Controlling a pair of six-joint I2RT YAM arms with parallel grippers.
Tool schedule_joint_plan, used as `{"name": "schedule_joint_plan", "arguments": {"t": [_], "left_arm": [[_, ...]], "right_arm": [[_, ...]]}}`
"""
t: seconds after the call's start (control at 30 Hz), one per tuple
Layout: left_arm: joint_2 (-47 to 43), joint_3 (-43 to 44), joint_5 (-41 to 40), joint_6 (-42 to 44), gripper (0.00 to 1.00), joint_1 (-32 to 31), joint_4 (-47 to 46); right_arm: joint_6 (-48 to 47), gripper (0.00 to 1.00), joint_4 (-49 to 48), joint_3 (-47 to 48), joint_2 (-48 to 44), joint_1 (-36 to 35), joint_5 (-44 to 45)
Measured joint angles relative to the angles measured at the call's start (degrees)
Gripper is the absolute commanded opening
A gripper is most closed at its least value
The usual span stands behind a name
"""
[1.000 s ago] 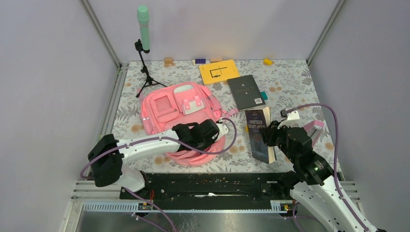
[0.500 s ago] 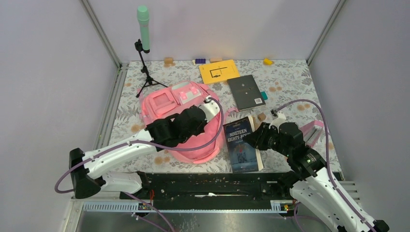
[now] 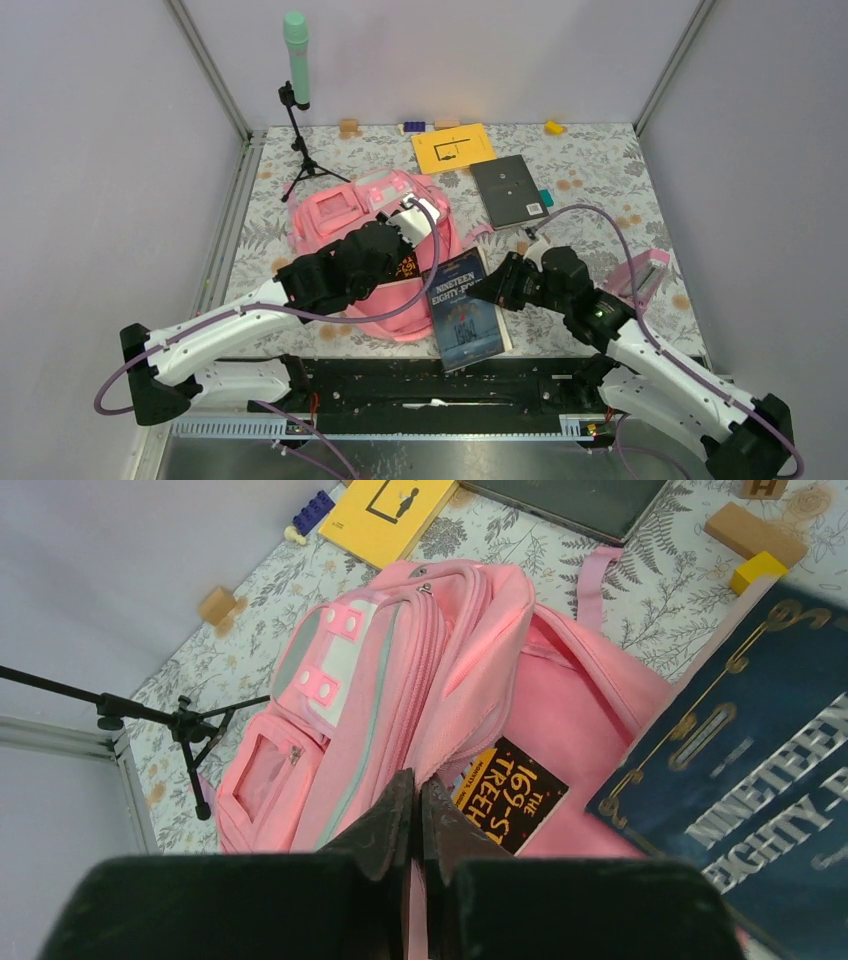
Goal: Pack the student bag
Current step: Place the book in the student bag.
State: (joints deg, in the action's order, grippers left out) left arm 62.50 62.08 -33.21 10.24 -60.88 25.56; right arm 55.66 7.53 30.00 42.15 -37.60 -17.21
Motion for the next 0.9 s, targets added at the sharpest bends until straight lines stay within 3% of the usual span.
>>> {"name": "schedule_joint_plan", "arguments": {"t": [0.2,0.7,0.9], "left_arm": [[-0.42,-1.18,0.39,-0.15,0.0,0.0,-1.66],[-2.6,-4.59,1.6,-1.18,0.0,0.0,-4.37],[-3.43,-4.61,2.03,-1.55,0.0,0.0,-4.46]], "right_arm": [[3.08,0.0,-9.09,0.2,10.88,-5.29,0.7],[15.28,0.0,-35.78,5.27,37.97,-6.86,6.36],[16.87,0.0,-40.41,9.66,44.3,-6.93,9.2]]}}
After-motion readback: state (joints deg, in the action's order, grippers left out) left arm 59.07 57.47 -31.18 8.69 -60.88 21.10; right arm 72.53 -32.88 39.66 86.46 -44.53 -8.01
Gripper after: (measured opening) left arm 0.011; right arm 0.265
